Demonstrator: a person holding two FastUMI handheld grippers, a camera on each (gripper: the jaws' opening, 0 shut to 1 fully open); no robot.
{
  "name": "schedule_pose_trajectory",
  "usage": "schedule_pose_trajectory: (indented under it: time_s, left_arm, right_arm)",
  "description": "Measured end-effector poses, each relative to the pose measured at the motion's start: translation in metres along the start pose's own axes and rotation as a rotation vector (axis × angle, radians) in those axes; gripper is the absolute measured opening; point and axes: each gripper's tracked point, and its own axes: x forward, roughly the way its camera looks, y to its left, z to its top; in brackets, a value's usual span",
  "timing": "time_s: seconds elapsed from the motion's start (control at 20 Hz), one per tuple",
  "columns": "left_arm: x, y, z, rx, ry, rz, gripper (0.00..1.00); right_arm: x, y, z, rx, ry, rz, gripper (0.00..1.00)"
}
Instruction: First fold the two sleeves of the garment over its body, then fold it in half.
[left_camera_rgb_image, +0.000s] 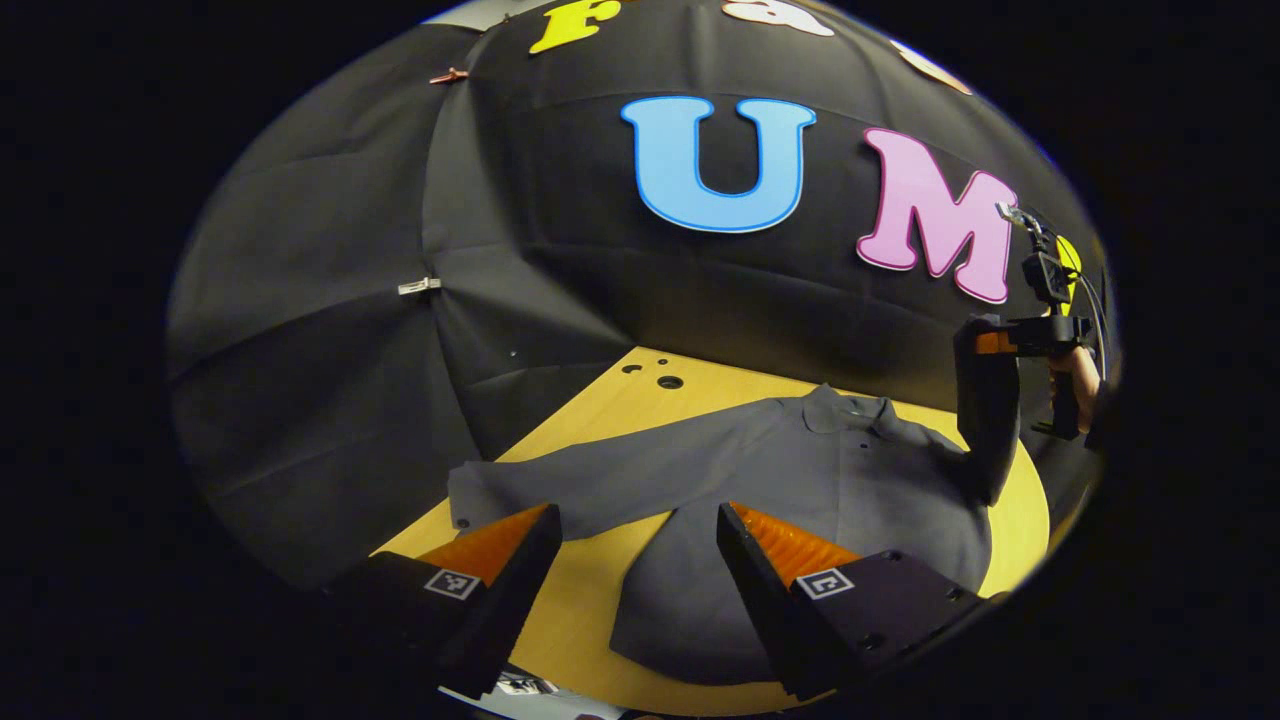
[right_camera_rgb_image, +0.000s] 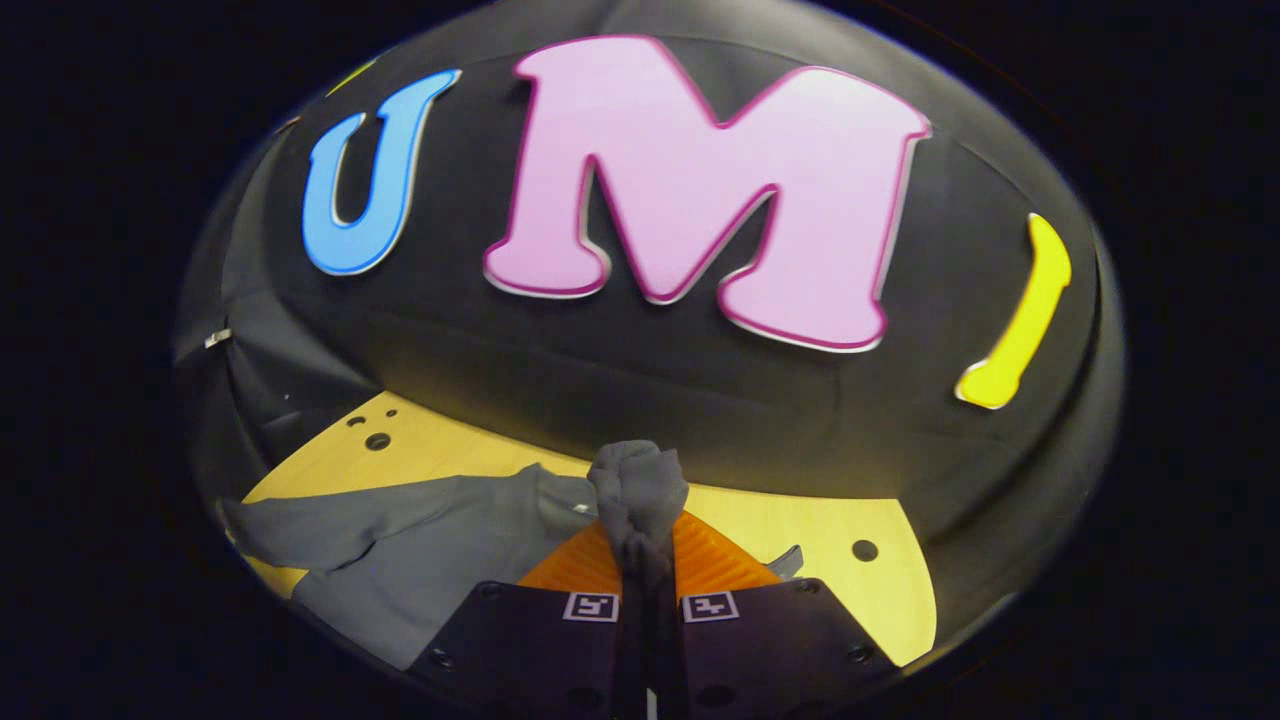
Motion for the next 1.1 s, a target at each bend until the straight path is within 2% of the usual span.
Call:
schedule_pose_trajectory:
  time_s: [0.2,0.35,0.65,0.9,1.05,1.1]
  left_arm:
    - [-0.001,0.018,-0.003,-0.031,0.009,0.035,0.99]
    - [0.0,0.027,-0.007,-0.048,0.015,0.058,0.98]
    - [-0.005,0.037,-0.019,-0.05,0.041,0.092,0.97]
    - [-0.009,0.045,-0.031,-0.058,0.069,0.121,0.97]
    - [-0.006,0.055,-0.034,-0.075,0.073,0.143,0.97]
    - [-0.003,0.059,-0.032,-0.087,0.067,0.152,0.97]
  right_arm:
    - [0.012,0.07,-0.014,-0.059,0.035,0.116,0.08]
    - [0.034,0.145,-0.033,-0.112,0.062,0.194,0.08]
    - [0.051,0.25,-0.075,-0.209,0.133,0.331,0.08]
    - [0.051,0.312,-0.116,-0.243,0.211,0.427,0.14]
    - [0.04,0.328,-0.133,-0.198,0.265,0.476,0.28]
    - [0.035,0.328,-0.135,-0.183,0.276,0.483,0.28]
